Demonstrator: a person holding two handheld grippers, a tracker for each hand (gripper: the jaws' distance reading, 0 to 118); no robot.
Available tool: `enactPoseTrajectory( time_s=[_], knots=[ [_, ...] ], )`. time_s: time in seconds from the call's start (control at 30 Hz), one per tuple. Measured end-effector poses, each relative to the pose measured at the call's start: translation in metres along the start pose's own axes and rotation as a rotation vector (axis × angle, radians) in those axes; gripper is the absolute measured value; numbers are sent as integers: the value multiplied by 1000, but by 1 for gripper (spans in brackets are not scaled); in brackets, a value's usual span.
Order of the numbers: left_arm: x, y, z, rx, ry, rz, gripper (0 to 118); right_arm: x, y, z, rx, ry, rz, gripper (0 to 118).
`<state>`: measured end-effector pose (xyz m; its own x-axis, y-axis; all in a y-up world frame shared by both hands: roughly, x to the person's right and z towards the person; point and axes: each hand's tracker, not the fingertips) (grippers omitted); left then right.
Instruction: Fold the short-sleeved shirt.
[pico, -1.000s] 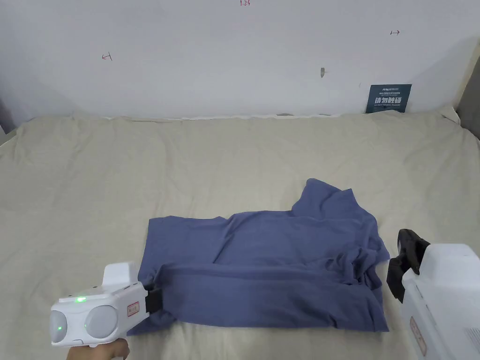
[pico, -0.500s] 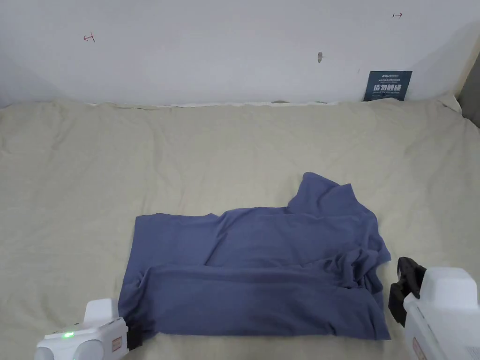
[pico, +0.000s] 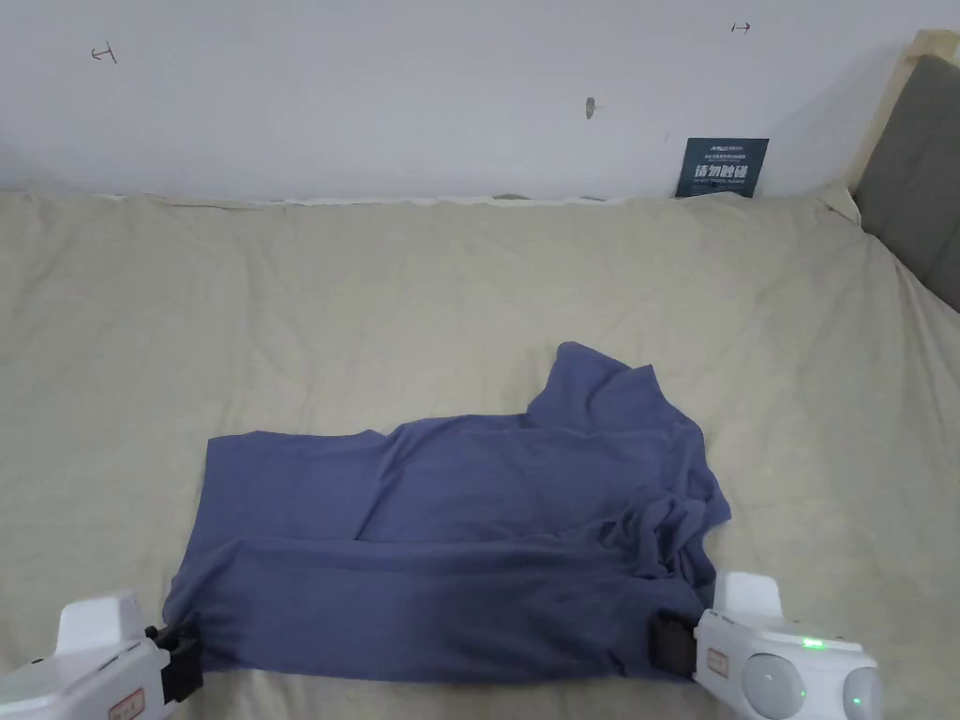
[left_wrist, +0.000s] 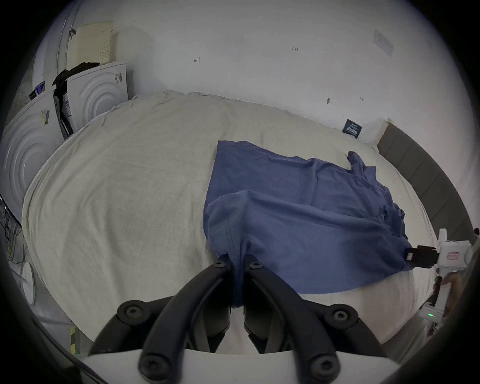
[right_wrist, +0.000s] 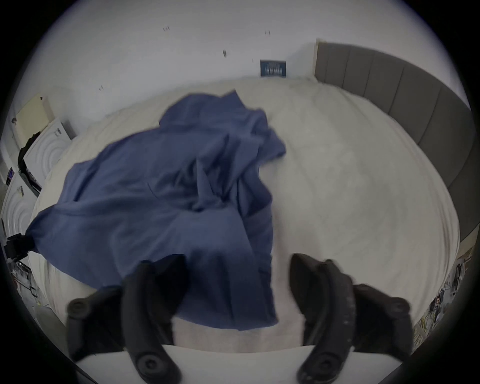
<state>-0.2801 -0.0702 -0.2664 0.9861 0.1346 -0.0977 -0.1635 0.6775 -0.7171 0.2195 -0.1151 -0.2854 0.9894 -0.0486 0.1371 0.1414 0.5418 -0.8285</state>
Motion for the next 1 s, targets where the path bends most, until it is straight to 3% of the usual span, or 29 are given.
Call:
enactPoseTrajectory(
  time_s=[0.03,0.07,0.17,0.2,0.23,0.43,0.63,1.0],
  knots=[
    [-1,-1,-1,-3,2,-5,8,-1,-5,-3,-4,12,5,55],
    [-2,-2,-2,-7,3,-8,8,-2,-8,-5,-14,27,-1,52],
    [-1,-4,-1,-20,8,-10,8,-3,-7,11,28,-8,19,11],
    [-2,-4,-1,-22,8,-7,8,-1,-5,16,35,-15,34,11],
    [-1,-4,0,-25,7,-1,8,2,-4,22,54,59,41,11],
    [-17,0,10,-16,16,25,8,3,-3,76,160,40,93,11],
    [-26,-21,49,-61,40,13,8,8,-36,116,172,83,74,11],
    [-34,-78,32,-212,82,48,8,17,-110,72,26,48,17,11]
  ],
)
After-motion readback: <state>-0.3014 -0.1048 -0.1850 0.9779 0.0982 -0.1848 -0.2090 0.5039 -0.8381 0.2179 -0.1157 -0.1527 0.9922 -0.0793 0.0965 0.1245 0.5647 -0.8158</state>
